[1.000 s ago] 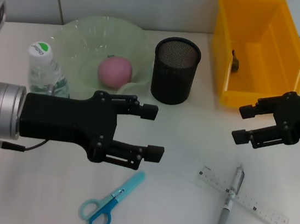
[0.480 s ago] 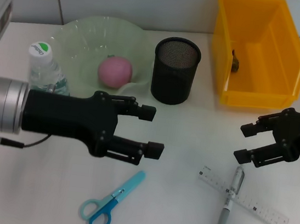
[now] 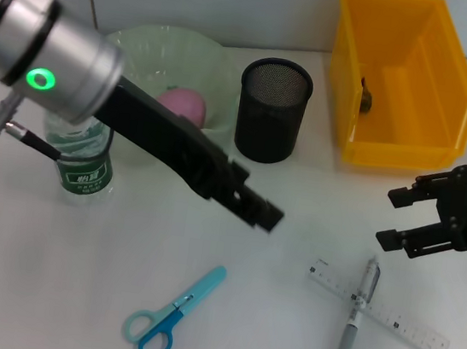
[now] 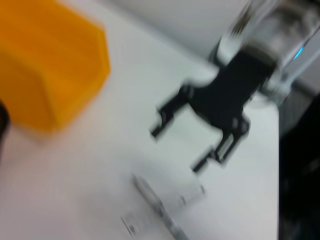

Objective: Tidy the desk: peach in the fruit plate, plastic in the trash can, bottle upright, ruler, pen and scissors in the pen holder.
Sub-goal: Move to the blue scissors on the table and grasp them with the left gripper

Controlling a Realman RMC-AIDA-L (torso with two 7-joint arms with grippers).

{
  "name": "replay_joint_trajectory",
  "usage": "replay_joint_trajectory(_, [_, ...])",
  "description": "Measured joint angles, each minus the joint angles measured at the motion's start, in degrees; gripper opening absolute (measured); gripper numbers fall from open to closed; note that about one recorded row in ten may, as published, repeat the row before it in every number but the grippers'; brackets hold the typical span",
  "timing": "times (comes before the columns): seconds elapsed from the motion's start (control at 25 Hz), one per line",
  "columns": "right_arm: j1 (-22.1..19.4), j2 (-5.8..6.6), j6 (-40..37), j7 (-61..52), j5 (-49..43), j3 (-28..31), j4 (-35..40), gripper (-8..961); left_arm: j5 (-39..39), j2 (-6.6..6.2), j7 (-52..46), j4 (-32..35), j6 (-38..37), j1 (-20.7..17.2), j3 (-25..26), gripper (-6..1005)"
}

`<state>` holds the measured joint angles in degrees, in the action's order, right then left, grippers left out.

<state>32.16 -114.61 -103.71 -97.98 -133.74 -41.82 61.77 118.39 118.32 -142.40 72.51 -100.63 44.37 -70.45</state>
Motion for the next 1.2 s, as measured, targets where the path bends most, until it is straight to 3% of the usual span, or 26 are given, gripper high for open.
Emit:
replay_joint_trajectory(0.04, [-0.07,-0.03,0.19,0.18,-0.02,0.09,0.3,760,0.0,0.0,0.0,0.0,0.0,0.0,0.0,843])
replay_joint_trajectory(0.08, [-0.1,-0.03,0.3,0.4,-0.05,0.36,0.46,760,3.95,0.16,-7.09,-0.04,-2.68,4.91,-2.43,843])
replay_joint_trajectory(0.12, [-0.08,-0.01,0.37,0.66,-0.08,0.64,0.58,760,5.54,0.18,-9.81,-0.09,-3.42,6.77,-3.76,843])
replay_joint_trajectory(0.24, [0.14,0.21,0.62,1.78,-0.26,1.43,0.63,761,6.64,0.2,-11.59,-0.15,-3.95,8.06,-4.74,843])
replay_joint_trajectory(0.32, [0.22,0.39,1.07,2.25,-0.36,1.54,0.74,761,12.45,0.68,-18.29,-1.33,-5.33,12.64,-7.1,843])
replay_joint_trajectory(0.68, [0.33,0.44,1.71,3.95,-0.86,1.64,2.18,761,15.9,0.87,-22.39,-10.4,1.11,13.9,-10.59,843])
replay_joint_trajectory(0.96, [0.33,0.1,1.96,4.85,-0.87,1.02,2.55,761,20.33,0.87,-20.27,-9.7,1.65,13.68,-12.51,842])
replay_joint_trajectory(1.08, [0.35,0.09,2.13,4.86,-0.87,1.04,2.55,761,20.44,0.82,-15.91,-9.25,1.56,13.48,-12.73,842])
replay_joint_trajectory(1.2, [0.36,0.09,2.44,4.34,-0.89,1.25,2.28,761,20.86,0.76,-4.86,-6.77,1.77,13.38,-12.71,842])
